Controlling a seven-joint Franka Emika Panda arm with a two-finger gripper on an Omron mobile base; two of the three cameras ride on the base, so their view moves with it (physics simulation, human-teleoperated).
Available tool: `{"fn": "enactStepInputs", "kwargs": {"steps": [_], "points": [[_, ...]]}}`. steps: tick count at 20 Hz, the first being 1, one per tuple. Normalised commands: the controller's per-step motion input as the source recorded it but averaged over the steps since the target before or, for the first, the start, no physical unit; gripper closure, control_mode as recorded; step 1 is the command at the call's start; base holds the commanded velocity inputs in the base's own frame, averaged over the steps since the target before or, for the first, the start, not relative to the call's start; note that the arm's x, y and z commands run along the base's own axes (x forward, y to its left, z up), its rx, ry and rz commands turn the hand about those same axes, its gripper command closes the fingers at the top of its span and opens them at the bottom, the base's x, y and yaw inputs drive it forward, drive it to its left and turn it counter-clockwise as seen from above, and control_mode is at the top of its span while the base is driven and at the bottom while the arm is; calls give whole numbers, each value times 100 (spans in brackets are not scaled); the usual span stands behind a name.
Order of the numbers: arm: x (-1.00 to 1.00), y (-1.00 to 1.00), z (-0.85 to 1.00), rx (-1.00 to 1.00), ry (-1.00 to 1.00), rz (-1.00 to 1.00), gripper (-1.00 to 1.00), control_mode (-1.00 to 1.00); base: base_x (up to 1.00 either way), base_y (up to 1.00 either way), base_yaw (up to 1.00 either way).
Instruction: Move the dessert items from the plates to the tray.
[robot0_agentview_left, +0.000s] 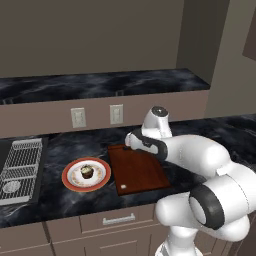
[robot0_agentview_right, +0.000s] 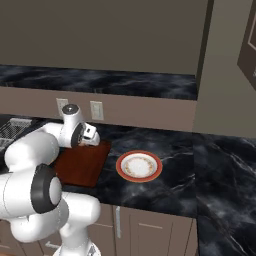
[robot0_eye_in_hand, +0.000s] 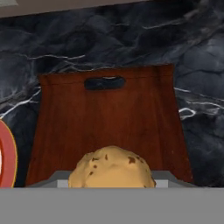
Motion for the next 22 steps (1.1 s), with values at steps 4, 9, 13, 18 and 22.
{"fn": "enactStepInputs", "kwargs": {"steps": [4, 9, 13, 18, 22], "points": [[5, 23, -30, 0, 12, 0, 100, -100, 0, 0, 0], [3, 13, -29, 0, 3, 0, 100, -100, 0, 0, 0], [3, 0, -29, 0, 0, 0, 100, -100, 0, 0, 0], [4, 0, -27, 0, 0, 0, 100, -100, 0, 0, 0], [10, 0, -31, 0, 0, 0, 100, -100, 0, 0, 0]]}}
